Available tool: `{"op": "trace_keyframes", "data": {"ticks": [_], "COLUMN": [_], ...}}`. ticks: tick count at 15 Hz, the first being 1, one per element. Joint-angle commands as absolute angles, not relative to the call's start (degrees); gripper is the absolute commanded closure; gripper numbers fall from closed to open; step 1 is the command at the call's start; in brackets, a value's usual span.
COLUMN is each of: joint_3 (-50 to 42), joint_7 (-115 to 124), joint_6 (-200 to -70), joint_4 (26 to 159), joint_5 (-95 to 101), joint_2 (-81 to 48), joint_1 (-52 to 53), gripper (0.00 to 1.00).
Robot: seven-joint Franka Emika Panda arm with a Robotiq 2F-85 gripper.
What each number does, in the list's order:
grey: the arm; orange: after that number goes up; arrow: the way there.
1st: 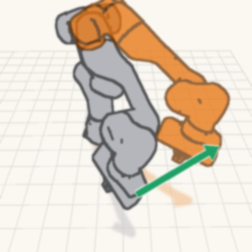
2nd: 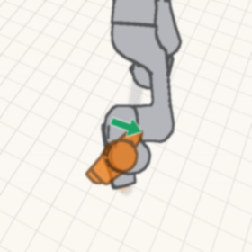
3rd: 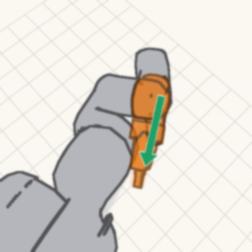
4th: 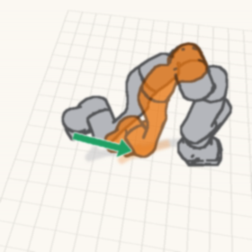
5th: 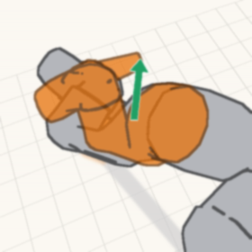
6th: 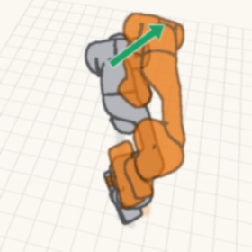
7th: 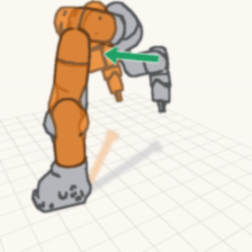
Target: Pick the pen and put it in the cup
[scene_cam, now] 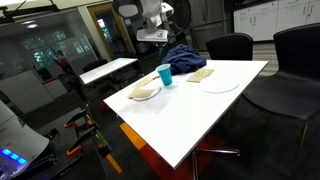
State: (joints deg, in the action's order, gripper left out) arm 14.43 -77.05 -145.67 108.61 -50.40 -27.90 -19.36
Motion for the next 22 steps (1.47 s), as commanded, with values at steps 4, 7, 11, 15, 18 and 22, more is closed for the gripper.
{"op": "trace_keyframes", "data": {"ticks": [4, 7, 11, 15, 18, 22], "joint_3": [12.4, 10.4, 7.5, 4.7, 3.1, 1.6], "joint_7": [-94.4, -100.9, -110.0, -117.7, -123.3, -129.8], "joint_6": [-142.0, -139.2, -134.2, -130.6, -128.3, -123.5], "joint_4": [107.0, 106.6, 105.7, 105.2, 104.9, 104.7], "joint_5": [-66.2, -71.9, -79.4, -85.1, -88.9, -93.3], "joint_2": [-28.8, -29.3, -30.4, -31.9, -32.9, -34.4], "joint_1": [-17.9, -16.5, -14.7, -12.5, -11.2, -10.6], "gripper": [0.96, 0.96, 0.96, 0.96, 0.96, 0.96]}}
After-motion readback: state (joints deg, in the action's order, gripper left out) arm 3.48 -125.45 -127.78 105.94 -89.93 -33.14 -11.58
